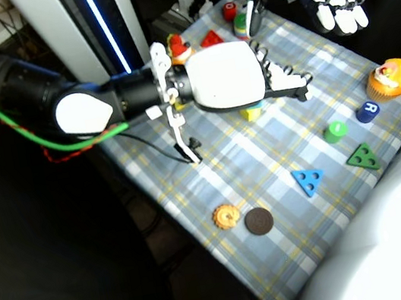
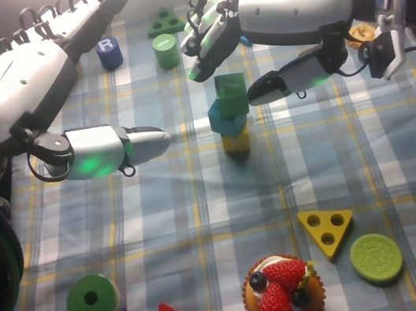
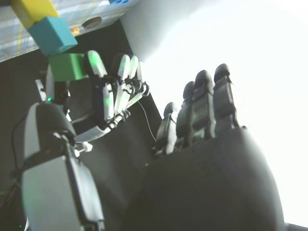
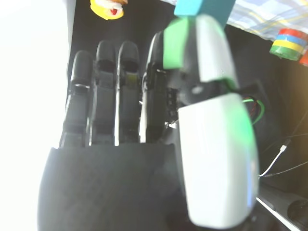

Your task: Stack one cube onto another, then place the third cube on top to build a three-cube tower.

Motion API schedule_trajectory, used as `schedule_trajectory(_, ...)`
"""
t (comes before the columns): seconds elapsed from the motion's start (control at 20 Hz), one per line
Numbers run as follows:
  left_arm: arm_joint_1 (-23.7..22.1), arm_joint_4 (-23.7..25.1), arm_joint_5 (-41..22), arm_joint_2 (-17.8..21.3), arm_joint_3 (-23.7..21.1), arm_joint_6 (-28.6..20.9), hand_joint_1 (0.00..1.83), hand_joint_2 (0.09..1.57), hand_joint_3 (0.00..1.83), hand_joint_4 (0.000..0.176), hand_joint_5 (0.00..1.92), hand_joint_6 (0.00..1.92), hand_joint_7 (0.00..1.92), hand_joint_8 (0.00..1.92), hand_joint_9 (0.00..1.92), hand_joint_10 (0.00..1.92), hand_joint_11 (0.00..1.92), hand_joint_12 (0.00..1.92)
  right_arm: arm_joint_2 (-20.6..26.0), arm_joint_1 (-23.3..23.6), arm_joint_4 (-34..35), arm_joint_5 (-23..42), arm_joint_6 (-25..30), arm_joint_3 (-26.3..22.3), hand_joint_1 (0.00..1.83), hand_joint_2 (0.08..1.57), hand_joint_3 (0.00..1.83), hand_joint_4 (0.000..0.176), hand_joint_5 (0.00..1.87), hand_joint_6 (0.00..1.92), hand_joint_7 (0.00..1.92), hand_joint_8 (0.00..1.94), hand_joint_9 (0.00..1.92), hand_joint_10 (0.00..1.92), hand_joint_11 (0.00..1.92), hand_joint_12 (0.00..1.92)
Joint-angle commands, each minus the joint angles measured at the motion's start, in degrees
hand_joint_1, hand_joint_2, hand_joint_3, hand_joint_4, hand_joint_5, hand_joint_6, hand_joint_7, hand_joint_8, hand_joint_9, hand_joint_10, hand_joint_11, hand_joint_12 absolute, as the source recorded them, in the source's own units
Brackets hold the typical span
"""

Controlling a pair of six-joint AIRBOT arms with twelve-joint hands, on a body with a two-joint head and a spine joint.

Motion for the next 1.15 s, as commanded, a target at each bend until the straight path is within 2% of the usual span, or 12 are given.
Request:
schedule_trajectory(0.0, -0.40, 1.91, -6.21, -0.02, 0.22, -0.26, 0.80, 0.86, 0.00, 0.176, 0.04, 0.00, 0.05, 0.00, 0.08, 0.00, 0.00, 0.00, -0.14, 0.78, 2.22, 5.00, 0.24, 0.00, 1.12, 1.03, 0.00, 0.000, 0.77, 0.00, 0.63, 0.00, 0.54, 0.00, 0.14, 0.78)
schedule_trajectory(0.25, -0.38, 1.67, -6.41, -0.03, 0.13, -0.26, 0.79, 0.86, 0.00, 0.176, 0.05, 0.00, 0.06, 0.00, 0.08, 0.00, 0.00, 0.00, -0.02, 0.78, 2.85, 5.34, 0.42, -0.67, 1.15, 1.00, 0.00, 0.000, 0.57, 0.00, 0.46, 0.00, 0.40, 0.00, 0.01, 0.85)
schedule_trajectory(0.35, -0.33, 1.58, -6.94, 0.01, -0.22, -0.27, 0.78, 0.85, 0.00, 0.176, 0.04, 0.00, 0.06, 0.00, 0.07, 0.00, 0.00, 0.00, 1.06, 0.78, 4.47, 7.24, 0.41, -1.79, 1.10, 0.95, 0.00, 0.000, 0.32, 0.00, 0.27, 0.00, 0.28, 0.00, 0.00, 0.75)
schedule_trajectory(0.45, 0.18, 3.59, -8.56, 1.06, -1.12, -3.28, 0.75, 0.84, 0.00, 0.176, 0.02, 0.00, 0.06, 0.00, 0.06, 0.00, 0.00, 0.00, 5.07, 0.36, 7.40, 10.47, 0.40, -3.47, 1.03, 0.92, 0.00, 0.047, 0.09, 0.00, 0.14, 0.01, 0.14, 0.01, 0.00, 0.55)
schedule_trajectory(0.6, 2.63, 8.76, -13.35, 4.37, -1.16, -20.75, 0.69, 0.80, 0.00, 0.176, 0.03, 0.00, 0.08, 0.01, 0.06, 0.00, 0.00, 0.00, 10.68, -2.31, 14.28, 16.76, -1.80, -6.41, 0.80, 0.95, 0.00, 0.084, 0.00, 0.00, 0.00, 0.00, 0.00, 0.00, 0.00, 0.08)
schedule_trajectory(0.65, 3.89, 10.68, -16.14, 5.57, -1.16, -27.43, 0.75, 0.81, 0.00, 0.166, 0.02, 0.00, 0.04, 0.00, 0.01, 0.00, 0.00, 0.00, 12.68, -4.38, 18.76, 20.68, -4.28, -8.08, 0.69, 0.96, 0.01, 0.114, 0.00, 0.00, 0.00, 0.00, 0.00, 0.00, 0.00, 0.01)
schedule_trajectory(0.7, 5.07, 11.96, -18.70, 6.52, -1.14, -32.72, 0.76, 0.81, 0.00, 0.172, 0.01, 0.00, 0.01, 0.00, 0.00, 0.00, 0.00, 0.00, 14.20, -6.40, 21.98, 23.85, -6.18, -9.46, 0.63, 0.95, 0.00, 0.120, 0.00, 0.00, 0.00, 0.00, 0.00, 0.00, 0.00, 0.00)
schedule_trajectory(0.85, 9.95, 16.26, -30.60, 8.97, 0.08, -52.95, 0.78, 0.73, 0.00, 0.176, 0.00, 0.00, 0.03, 0.00, 0.00, 0.00, 0.00, 0.00, 20.33, -15.12, 34.30, 40.23, -13.90, -16.17, 0.67, 0.99, 0.01, 0.065, 0.00, 0.00, 0.00, 0.00, 0.00, 0.00, 0.00, 0.00)
schedule_trajectory(0.9, 11.68, 16.67, -34.47, 9.07, 0.61, -57.61, 0.75, 0.75, 0.00, 0.176, 0.00, 0.00, 0.02, 0.00, 0.00, 0.00, 0.00, 0.00, 21.41, -18.07, 37.44, 45.79, -16.05, -17.78, 0.64, 1.01, 0.02, 0.072, 0.00, 0.00, 0.02, 0.01, 0.02, 0.01, 0.00, 0.00)
schedule_trajectory(0.95, 13.16, 16.83, -37.83, 9.01, 0.92, -61.07, 0.72, 0.73, 0.00, 0.176, 0.00, 0.00, 0.07, 0.02, 0.05, 0.02, 0.04, 0.02, 22.11, -21.15, 40.28, 50.68, -17.72, -19.05, 0.72, 1.03, 0.01, 0.050, 0.07, 0.01, 0.14, 0.01, 0.12, 0.02, 0.02, 0.01)
schedule_trajectory(1.05, 15.73, 17.73, -43.17, 8.60, 1.40, -67.17, 0.67, 0.74, 0.00, 0.162, 0.00, 0.00, 0.20, 0.01, 0.20, 0.01, 0.24, 0.12, 22.57, -26.31, 44.73, 60.02, -18.62, -20.69, 0.68, 1.05, 0.00, 0.032, 0.14, 0.00, 0.29, 0.01, 0.29, 0.00, 0.10, 0.28)
schedule_trajectory(1.1, 16.52, 18.45, -45.80, 8.22, 1.81, -70.19, 0.64, 0.89, 0.02, 0.124, 0.04, 0.00, 0.24, 0.00, 0.24, 0.01, 0.22, 0.12, 22.82, -28.14, 45.69, 63.62, -18.62, -21.24, 0.67, 1.09, 0.00, 0.076, 0.10, 0.00, 0.28, 0.00, 0.32, 0.00, 0.10, 0.26)
